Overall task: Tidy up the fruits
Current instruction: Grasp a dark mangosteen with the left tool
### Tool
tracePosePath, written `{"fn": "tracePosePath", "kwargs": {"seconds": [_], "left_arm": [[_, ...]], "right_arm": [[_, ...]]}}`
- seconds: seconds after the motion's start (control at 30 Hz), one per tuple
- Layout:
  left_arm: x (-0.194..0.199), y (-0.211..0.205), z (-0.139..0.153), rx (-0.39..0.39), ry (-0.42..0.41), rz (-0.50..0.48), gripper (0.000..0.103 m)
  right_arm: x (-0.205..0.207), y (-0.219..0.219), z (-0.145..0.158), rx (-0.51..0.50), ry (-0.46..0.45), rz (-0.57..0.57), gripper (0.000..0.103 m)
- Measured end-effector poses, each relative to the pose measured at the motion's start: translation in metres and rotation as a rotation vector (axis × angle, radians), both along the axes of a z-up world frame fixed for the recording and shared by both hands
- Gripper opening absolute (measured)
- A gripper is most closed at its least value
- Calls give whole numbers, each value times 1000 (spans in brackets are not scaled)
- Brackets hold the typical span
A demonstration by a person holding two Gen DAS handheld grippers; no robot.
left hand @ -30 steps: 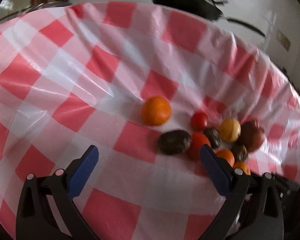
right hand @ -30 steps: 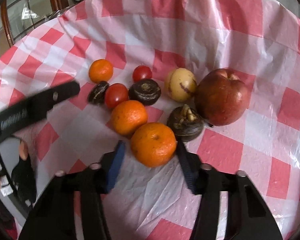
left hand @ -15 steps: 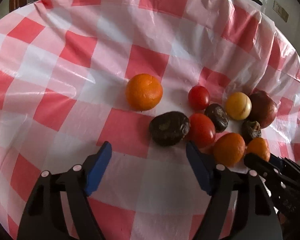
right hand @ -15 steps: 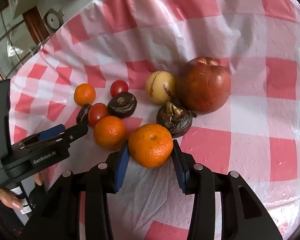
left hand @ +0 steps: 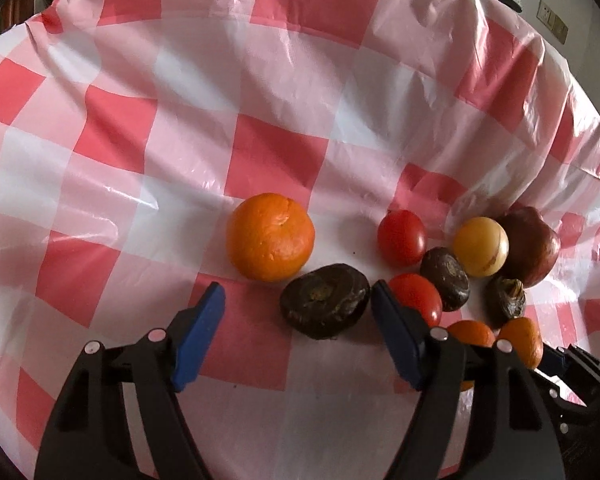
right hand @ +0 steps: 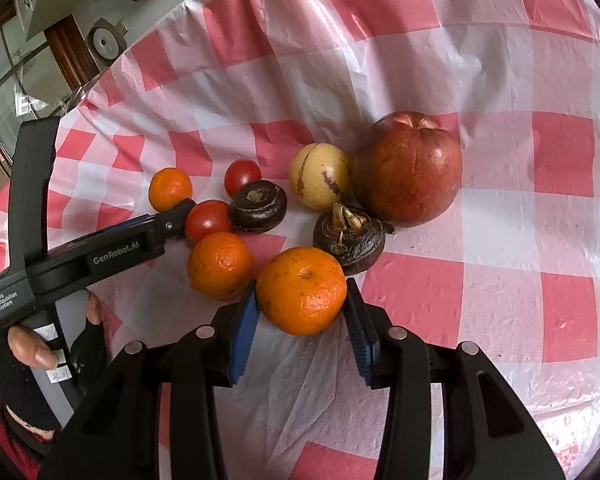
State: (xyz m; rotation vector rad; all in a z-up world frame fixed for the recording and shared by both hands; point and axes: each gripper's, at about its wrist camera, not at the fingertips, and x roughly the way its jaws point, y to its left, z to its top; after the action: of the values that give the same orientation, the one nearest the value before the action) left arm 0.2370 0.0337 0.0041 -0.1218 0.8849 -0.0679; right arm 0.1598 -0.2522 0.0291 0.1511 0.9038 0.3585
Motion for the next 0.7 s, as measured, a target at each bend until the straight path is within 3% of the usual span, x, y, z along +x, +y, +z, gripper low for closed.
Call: {"fn": "tracePosePath", "kwargs": {"seconds": [0.1, 0.17, 0.4, 0.7], "left_arm": [[-2, -2, 3, -3, -5, -29, 49], [-5, -6, 3, 1, -6, -40, 43], [-13, -4, 11, 8, -63, -12, 42], [-34, -4, 13, 12, -90, 18, 42]], "right_arm": [[1, 2, 0, -1, 0, 0, 42], [1, 1, 0, 0, 0, -1, 42], [0, -1, -1, 23, 2, 1, 42], [-1, -19, -2, 143, 4, 2, 42]]}}
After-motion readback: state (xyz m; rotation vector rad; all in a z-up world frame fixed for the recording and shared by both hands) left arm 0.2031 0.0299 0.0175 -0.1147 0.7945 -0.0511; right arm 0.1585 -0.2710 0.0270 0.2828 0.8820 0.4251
